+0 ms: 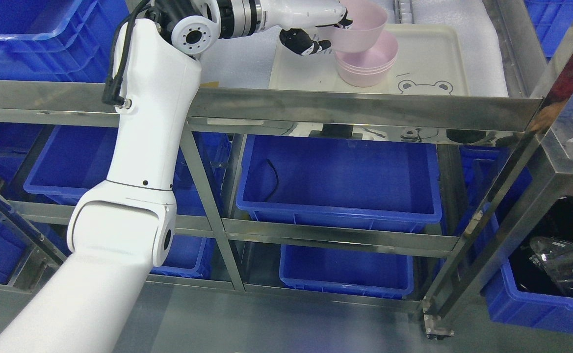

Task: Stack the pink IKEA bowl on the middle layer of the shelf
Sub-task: 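Move the held bowl over the stacked pink bowls on the tray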

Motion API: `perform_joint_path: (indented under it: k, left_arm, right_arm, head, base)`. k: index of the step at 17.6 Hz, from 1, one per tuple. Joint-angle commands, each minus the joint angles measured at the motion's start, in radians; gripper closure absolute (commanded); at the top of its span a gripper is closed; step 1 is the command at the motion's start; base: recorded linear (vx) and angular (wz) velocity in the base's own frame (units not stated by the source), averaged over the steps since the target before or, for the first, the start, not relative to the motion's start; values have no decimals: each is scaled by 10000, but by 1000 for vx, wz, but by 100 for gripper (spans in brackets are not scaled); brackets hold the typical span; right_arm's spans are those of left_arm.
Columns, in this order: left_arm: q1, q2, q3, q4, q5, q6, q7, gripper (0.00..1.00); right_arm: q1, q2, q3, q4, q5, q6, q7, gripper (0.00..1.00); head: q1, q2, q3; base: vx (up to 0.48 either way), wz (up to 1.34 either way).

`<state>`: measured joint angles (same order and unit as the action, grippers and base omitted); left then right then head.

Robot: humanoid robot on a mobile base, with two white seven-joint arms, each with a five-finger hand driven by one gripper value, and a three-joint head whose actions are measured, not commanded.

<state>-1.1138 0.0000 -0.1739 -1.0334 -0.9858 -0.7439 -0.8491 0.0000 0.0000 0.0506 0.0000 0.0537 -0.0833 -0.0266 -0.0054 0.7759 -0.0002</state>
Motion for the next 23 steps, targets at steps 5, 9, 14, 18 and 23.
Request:
perform_joint_path:
  k: [5, 9, 14, 18, 23]
  left_arm:
    - [-152, 175, -897, 1559, -712, 138, 1662, 94]
    - [-137, 175, -1527, 1789, -573, 107, 2261, 94]
    - [-122, 175, -2279, 2188, -542, 122, 3137, 93]
    - [-91, 175, -2357, 2311, -604, 122, 3184, 93]
    - [-91, 175, -2403, 2326, -634, 153, 3489, 85]
  right_arm:
    - [230, -175, 0, -175, 0, 5, 5, 0]
    - [230, -175, 0, -175, 0, 5, 5, 0]
    - [230, -175, 0, -175, 0, 5, 5, 0]
    - [230, -175, 0, -175, 0, 5, 5, 0]
    - [230, -175, 0, -175, 0, 5, 5, 0]
  head:
    - [0, 0, 0]
    - [0, 0, 0]
    - [0, -2, 0]
    - [0, -1, 0]
    - [0, -1, 0]
  base:
    - [1, 28]
    - [0, 0]
    - [0, 0]
    - [0, 0]
    - [0, 0]
